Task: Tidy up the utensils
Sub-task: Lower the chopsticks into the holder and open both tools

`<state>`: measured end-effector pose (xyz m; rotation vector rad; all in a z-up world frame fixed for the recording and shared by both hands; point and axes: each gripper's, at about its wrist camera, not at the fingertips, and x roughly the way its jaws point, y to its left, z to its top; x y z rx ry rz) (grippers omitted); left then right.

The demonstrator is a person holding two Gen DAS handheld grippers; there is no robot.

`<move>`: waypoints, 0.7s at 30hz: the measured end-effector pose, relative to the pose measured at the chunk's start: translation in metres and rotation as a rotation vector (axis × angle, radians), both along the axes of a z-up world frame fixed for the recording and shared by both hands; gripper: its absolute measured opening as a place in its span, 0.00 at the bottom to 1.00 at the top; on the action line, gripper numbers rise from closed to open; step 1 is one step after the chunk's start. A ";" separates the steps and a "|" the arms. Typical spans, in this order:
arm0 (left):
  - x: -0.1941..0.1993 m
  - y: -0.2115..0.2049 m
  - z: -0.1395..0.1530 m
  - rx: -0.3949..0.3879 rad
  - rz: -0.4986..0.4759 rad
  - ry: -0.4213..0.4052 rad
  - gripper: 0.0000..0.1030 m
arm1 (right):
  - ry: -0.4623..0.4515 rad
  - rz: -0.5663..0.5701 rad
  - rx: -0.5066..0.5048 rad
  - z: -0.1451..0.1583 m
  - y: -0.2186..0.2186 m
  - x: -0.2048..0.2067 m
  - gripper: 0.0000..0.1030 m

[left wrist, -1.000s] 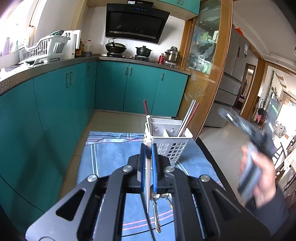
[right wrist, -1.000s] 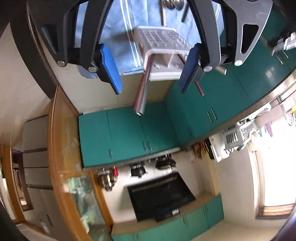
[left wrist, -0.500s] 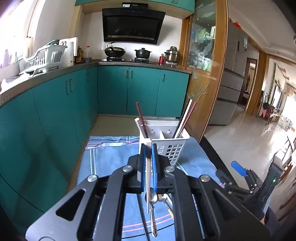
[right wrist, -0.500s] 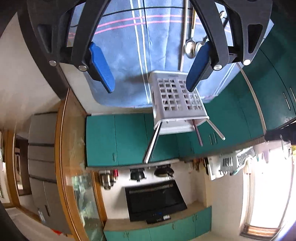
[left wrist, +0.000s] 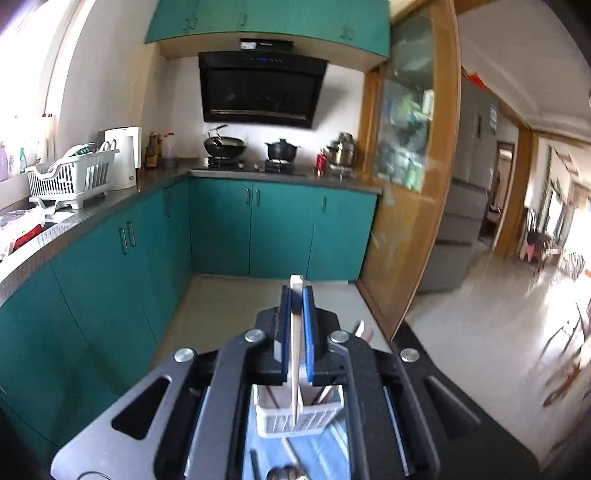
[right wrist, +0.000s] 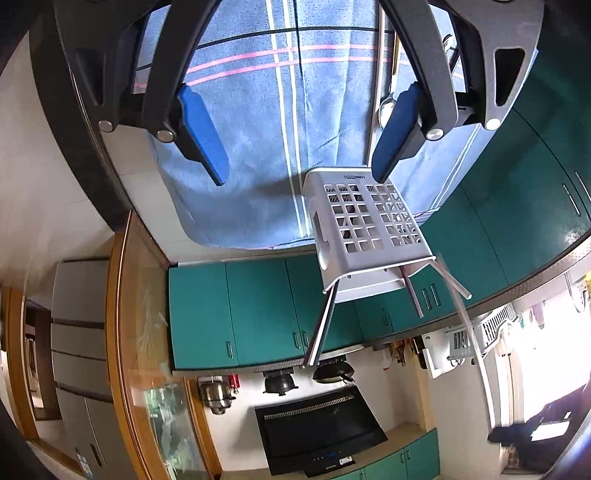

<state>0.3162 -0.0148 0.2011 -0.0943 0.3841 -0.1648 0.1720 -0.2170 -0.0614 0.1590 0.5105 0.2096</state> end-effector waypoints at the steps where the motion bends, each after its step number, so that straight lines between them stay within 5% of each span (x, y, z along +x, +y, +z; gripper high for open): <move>1: 0.006 -0.001 0.004 -0.001 0.007 -0.003 0.06 | 0.005 0.002 0.000 -0.001 0.000 0.002 0.76; 6: 0.049 -0.006 -0.010 0.043 0.055 0.019 0.06 | 0.017 0.008 0.007 -0.003 -0.002 0.006 0.76; 14: 0.094 0.005 -0.122 0.043 0.069 0.220 0.08 | 0.027 0.020 0.005 -0.005 0.003 0.010 0.76; 15: 0.092 0.006 -0.130 0.047 0.064 0.236 0.21 | 0.028 0.023 0.001 -0.005 0.005 0.010 0.75; 16: 0.088 0.005 -0.136 0.055 0.051 0.247 0.48 | 0.029 0.025 -0.001 -0.005 0.006 0.009 0.76; 18: 0.071 0.005 -0.137 0.085 0.048 0.209 0.70 | 0.030 0.029 -0.005 -0.007 0.008 0.009 0.75; 21: 0.025 0.010 -0.133 0.148 0.076 0.112 0.81 | 0.030 0.034 -0.012 -0.007 0.011 0.009 0.76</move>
